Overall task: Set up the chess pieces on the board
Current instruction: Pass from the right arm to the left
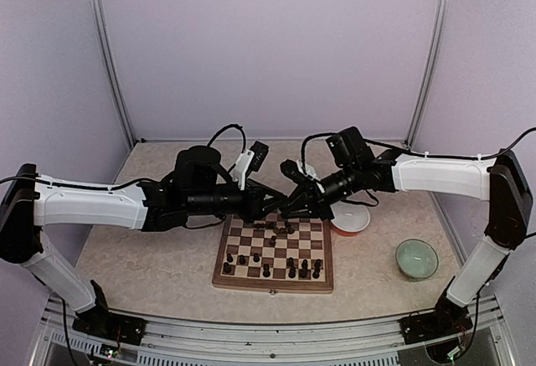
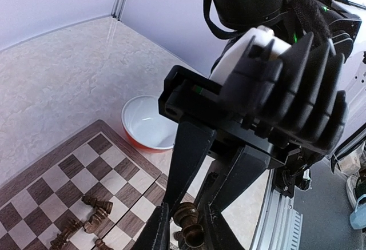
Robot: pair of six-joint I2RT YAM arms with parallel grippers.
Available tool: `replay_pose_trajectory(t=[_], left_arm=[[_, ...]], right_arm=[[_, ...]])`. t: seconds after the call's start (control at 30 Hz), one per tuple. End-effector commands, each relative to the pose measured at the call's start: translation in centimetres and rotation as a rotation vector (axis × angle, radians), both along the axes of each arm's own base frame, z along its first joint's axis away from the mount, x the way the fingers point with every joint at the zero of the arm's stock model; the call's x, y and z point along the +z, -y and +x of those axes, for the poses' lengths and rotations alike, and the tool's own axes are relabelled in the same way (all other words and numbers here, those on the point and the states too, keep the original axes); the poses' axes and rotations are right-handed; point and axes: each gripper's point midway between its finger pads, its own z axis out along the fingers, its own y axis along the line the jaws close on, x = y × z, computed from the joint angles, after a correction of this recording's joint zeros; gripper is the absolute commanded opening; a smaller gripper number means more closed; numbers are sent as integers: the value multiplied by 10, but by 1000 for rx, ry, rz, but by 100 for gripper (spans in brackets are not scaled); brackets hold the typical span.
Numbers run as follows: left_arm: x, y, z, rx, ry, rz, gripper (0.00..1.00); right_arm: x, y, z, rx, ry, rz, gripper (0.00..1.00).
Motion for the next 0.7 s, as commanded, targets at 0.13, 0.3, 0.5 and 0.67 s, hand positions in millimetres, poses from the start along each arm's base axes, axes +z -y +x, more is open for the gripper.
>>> replay_pose_trajectory(t=[0.13,0.3,0.5,0.67], left_arm=[[-3,0,-3,-29,-21,4,21],[-7,2,-5,-38,-24,15,22],[-9,5,-4,-45,-29,18,17],[-5,8,-1,-39,-27,43,11]], right_arm=[[10,4,0,-5,3,27,1],[10,4,3,-13,-1,26,1],[8,4,3,-12,-8,23,1],[7,4,5,-20,5,10,11]])
